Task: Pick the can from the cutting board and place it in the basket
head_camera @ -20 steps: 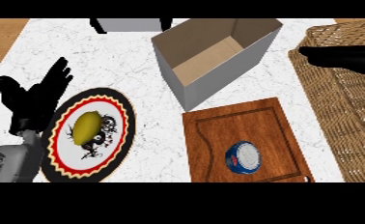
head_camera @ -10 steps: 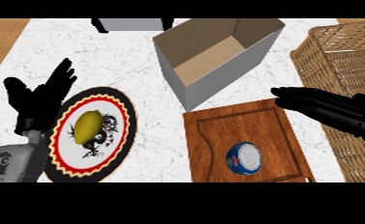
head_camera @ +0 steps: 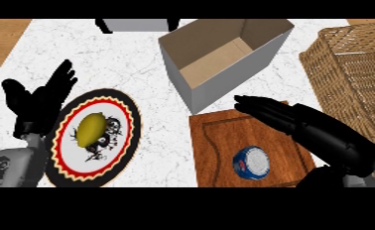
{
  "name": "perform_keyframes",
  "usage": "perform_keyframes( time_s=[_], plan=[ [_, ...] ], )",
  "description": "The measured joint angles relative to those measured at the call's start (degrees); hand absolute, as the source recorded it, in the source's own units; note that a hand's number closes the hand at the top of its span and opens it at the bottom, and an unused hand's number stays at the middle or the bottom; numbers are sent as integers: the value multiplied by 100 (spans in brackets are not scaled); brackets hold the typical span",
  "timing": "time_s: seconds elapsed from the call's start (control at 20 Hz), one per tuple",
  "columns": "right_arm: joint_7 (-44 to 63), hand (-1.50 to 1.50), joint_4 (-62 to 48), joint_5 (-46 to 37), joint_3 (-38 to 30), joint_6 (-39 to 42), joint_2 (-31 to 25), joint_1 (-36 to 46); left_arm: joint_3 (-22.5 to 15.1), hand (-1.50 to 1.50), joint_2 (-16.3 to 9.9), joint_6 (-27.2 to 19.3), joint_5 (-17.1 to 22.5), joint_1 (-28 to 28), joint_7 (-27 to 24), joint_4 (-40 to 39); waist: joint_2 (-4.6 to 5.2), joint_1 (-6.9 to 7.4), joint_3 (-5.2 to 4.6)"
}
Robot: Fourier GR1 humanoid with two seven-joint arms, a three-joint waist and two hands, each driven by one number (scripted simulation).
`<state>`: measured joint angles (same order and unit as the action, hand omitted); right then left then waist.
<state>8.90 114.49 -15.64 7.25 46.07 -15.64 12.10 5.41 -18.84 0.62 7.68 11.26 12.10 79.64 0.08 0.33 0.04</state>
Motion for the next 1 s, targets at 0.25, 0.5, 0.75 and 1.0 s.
perform_keyframes(
  time_s=[0.25, 0.5, 0.75, 1.0],
  plan=[
    [-524, -150, -608, -948, 509, -328, 75, 1, 38, 0, 108, 26, -109, 118, -169, -289, 0, -16, -2],
    [-944, -150, -873, -1445, 670, -374, -98, -175, 109, 0, 109, 57, -159, 96, -53, -121, -6, -24, -4],
    [-1499, -150, -1287, -1788, 586, -478, -165, -145, 178, 0, 179, 100, -240, 107, -17, -106, -7, -25, -3],
    [-1963, -150, -1355, -1903, 464, -467, -248, -333, 328, 0, 112, 252, -196, 68, 163, 52, -9, -29, -3]
  ],
)
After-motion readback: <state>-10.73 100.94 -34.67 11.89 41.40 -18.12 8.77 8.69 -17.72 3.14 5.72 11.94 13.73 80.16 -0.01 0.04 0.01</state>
